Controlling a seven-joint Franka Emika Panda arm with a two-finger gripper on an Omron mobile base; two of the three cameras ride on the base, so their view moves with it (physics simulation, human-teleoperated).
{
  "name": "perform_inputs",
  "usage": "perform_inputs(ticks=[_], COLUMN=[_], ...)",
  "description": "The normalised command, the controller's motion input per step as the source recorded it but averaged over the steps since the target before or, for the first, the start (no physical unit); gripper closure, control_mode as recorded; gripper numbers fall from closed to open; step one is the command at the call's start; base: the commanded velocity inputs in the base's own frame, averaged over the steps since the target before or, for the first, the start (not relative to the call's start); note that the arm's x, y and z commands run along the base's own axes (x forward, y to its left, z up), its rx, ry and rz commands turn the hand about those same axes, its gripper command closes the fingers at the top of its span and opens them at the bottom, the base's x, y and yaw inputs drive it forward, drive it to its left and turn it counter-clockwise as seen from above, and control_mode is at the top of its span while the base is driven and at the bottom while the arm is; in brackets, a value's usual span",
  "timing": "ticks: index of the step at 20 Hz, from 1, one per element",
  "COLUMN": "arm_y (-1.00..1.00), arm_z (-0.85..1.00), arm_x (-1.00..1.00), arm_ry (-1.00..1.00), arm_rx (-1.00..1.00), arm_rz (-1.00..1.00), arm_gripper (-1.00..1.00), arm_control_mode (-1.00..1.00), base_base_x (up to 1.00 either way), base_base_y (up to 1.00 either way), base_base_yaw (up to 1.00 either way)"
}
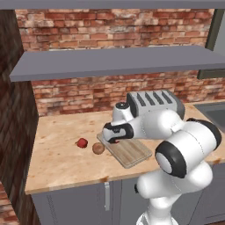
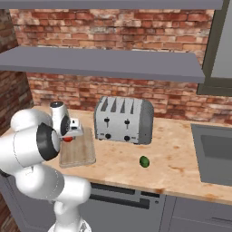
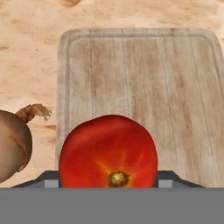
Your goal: Place the avocado, onion, tomato, and bell pepper on the cutting board.
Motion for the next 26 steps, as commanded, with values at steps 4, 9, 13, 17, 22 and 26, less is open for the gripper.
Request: perform_inputs(ticks=[4, 9, 13, 17, 22, 26], arm_y=[0.00, 0.00, -0.01, -0.01, 0.00, 0.00], arm_z=[-0.26, -0.25, -0.02, 0.00, 0.02, 0.34], arm_x=[0.05, 0.07, 0.00, 0.00, 0.00, 0.00], arm_ry=[0.01, 0.03, 0.00, 0.00, 0.00, -0.05], arm_rx=[0.00, 0.00, 0.00, 0.00, 0.00, -0.01], arm_rz=[0.00, 0.00, 0.00, 0.00, 0.00, 0.00], arm_gripper=[1.00, -1.00, -1.00, -1.00, -1.00, -1.00], arm_control_mode=[-1.00, -1.00, -1.00, -1.00, -1.00, -1.00], base_base_x=[0.00, 0.00, 0.00, 0.00, 0.00, 0.00], base_base_y=[0.00, 0.00, 0.00, 0.00, 0.00, 0.00], base_base_yaw=[0.00, 0.00, 0.00, 0.00, 0.00, 0.00])
